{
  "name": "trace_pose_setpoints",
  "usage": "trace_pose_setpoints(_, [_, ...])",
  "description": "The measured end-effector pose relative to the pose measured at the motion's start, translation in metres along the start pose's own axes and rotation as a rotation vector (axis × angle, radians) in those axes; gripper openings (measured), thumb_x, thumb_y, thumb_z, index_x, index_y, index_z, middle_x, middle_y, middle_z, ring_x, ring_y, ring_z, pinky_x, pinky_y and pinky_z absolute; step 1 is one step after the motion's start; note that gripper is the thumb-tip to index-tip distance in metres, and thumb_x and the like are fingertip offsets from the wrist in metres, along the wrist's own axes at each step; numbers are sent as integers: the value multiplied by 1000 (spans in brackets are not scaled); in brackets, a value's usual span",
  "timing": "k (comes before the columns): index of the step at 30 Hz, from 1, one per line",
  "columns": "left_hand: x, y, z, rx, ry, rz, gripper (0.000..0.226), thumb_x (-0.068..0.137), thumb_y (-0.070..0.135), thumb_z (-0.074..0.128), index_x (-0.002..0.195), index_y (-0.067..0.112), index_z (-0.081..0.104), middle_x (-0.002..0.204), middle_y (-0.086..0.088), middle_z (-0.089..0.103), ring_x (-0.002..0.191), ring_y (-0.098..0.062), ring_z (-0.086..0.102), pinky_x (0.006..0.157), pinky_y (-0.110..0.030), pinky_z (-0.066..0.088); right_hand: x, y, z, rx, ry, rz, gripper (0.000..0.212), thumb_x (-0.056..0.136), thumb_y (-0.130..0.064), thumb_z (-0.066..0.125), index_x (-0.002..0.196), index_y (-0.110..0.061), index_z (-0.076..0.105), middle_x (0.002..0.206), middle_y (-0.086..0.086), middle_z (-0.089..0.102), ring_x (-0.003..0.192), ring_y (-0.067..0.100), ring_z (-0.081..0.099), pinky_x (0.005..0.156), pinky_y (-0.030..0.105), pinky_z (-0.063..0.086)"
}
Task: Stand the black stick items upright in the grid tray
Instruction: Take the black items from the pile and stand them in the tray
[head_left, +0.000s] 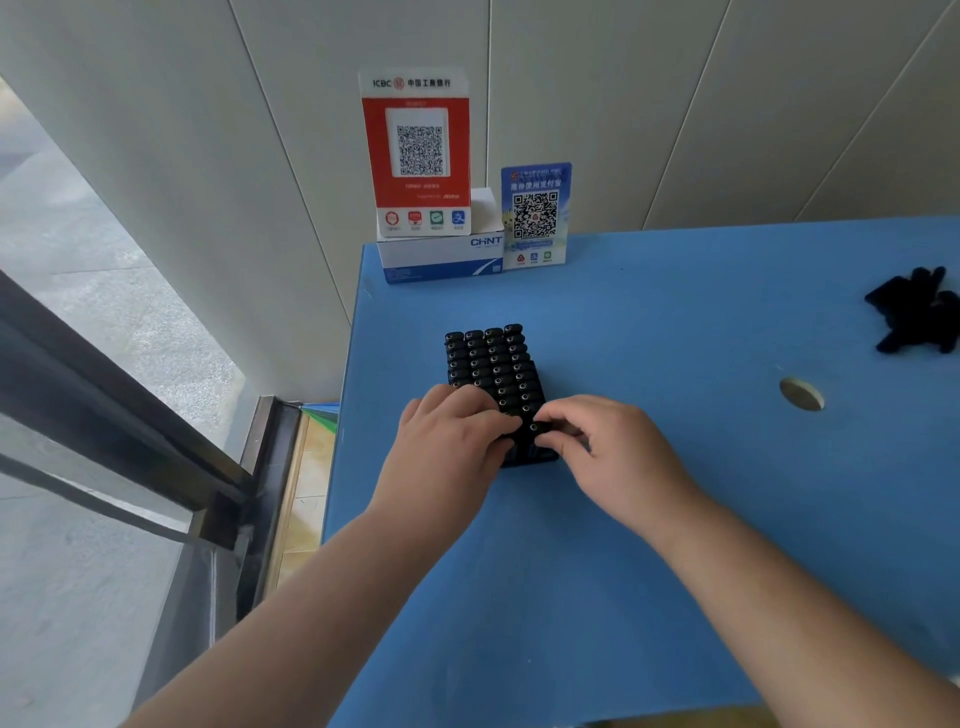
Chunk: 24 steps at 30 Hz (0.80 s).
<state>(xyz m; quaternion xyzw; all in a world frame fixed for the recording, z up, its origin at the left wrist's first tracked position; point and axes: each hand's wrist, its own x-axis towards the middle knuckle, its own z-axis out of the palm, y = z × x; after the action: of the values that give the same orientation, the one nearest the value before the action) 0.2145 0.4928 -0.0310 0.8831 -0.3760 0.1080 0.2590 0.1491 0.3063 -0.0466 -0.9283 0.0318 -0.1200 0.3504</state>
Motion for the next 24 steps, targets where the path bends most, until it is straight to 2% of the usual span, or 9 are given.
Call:
trace_pose_setpoints(5, [0,2,1,-5,12,-19,23,80,15,81,101,22,77,91,3,64,88,-28,59,79,-41,48,1,3,4,43,10,72,15,90,-23,72,98,-36,69,87,-19,68,81,1,65,74,22,53])
trace_pose_setpoints(8, [-3,3,0,-18,-1,-46,25,80,18,80,105,22,75,95,3,62,92,-27,57,84,-39,47,-3,6,1,110,4,138,29,87,-23,75,88,-50,64,90,-26,68,82,-3,66,74,12,51])
trace_pose_setpoints(11, [-3,4,-5,-32,-4,-59,27,81,20,80,108,22,73,98,3,61,95,-25,55,87,-39,49,-15,11,-9,92,40,194,38,84,-23,79,86,-55,57,93,-29,66,85,-5,65,77,15,52])
trace_pose_setpoints(16, [4,22,-8,-4,14,170,25,82,23,77,106,21,72,95,5,60,89,-20,54,79,-28,47,-46,16,-39,15,193,281,31,82,-24,81,98,-41,61,92,-20,64,85,0,65,81,27,56])
trace_pose_setpoints(19, [14,41,1,30,-34,244,31,82,28,74,112,20,70,99,4,61,93,-22,56,85,-30,48,-72,19,-64,-101,269,335,30,83,-27,80,110,-29,67,95,-20,62,89,-1,62,85,25,53])
trace_pose_setpoints(22, [22,62,15,37,-144,283,40,85,35,69,122,19,66,111,2,61,104,-25,57,94,-38,49,-107,19,-92,-253,319,403,32,84,-27,78,114,-23,67,99,-15,60,91,3,59,87,25,50])
trace_pose_setpoints(24, [25,77,25,36,-209,299,45,88,39,66,128,20,62,119,2,60,112,-24,55,100,-37,46,-130,19,-107,-320,343,444,33,84,-26,77,115,-21,67,100,-13,60,92,4,57,88,24,48])
